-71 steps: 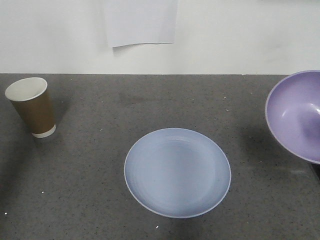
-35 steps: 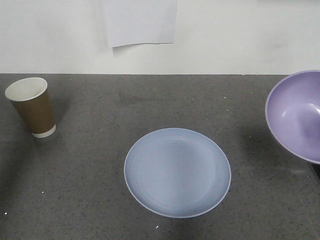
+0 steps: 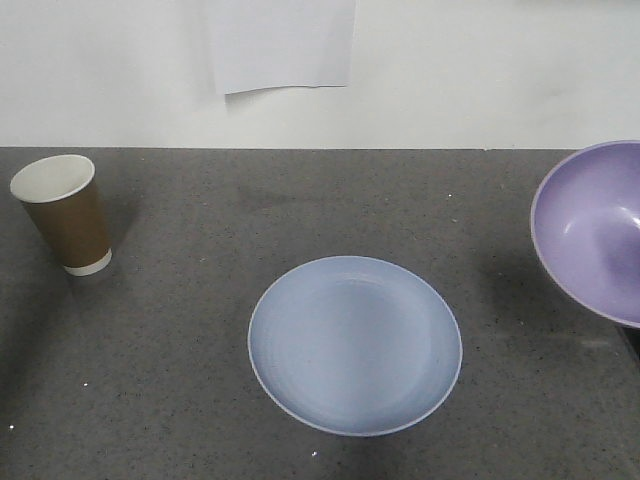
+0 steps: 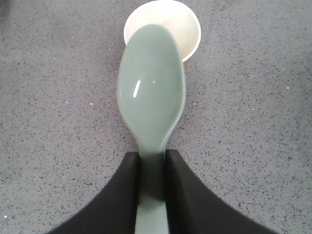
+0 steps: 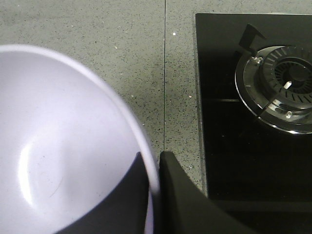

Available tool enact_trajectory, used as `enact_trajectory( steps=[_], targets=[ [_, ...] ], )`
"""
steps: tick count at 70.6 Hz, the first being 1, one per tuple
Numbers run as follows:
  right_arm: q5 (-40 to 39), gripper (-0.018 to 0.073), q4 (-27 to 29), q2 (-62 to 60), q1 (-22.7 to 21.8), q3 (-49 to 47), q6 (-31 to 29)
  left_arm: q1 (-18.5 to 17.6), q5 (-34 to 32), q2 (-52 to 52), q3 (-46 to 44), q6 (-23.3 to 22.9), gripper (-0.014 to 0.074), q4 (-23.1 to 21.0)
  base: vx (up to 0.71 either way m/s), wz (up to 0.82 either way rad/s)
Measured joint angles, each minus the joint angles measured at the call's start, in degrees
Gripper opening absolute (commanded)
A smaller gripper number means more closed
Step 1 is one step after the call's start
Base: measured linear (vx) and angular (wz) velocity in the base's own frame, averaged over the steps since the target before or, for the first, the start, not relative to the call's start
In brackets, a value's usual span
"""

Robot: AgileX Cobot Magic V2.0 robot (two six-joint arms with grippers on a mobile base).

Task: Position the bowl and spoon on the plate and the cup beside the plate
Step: 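Move the held bowl over the blue plate and lower it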

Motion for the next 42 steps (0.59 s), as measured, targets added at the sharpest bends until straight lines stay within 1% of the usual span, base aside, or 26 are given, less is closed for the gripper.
enact_trajectory(
  steps=[14,21,27,36,42],
  targets=[
    [0.0,-0.0006,0.1,0.0,0.0,0.0,0.0,0.0,0.0,0.0,0.0,0.0,-0.0006,0.0,0.00,0.00],
    [0.0,-0.0006,1.3,0.1,0.0,0.0,-1.0,0.0,0.0,0.0,0.0,0.0,-0.0006,0.0,0.00,0.00],
    [0.0,-0.0005,4.0,0.9,0.0,0.0,-3.8,0.0,0.0,0.0,0.0,0.0,-0.0006,0.0,0.00,0.00],
    [0.0,-0.0004,10.2,3.9,0.0,0.0,-9.1,0.0,0.0,0.0,0.0,0.0,-0.0006,0.0,0.00,0.00],
    [0.0,-0.0004,14.3,7.0,0.0,0.0,-11.6,0.0,0.0,0.0,0.0,0.0,-0.0006,0.0,0.00,0.00]
  ],
)
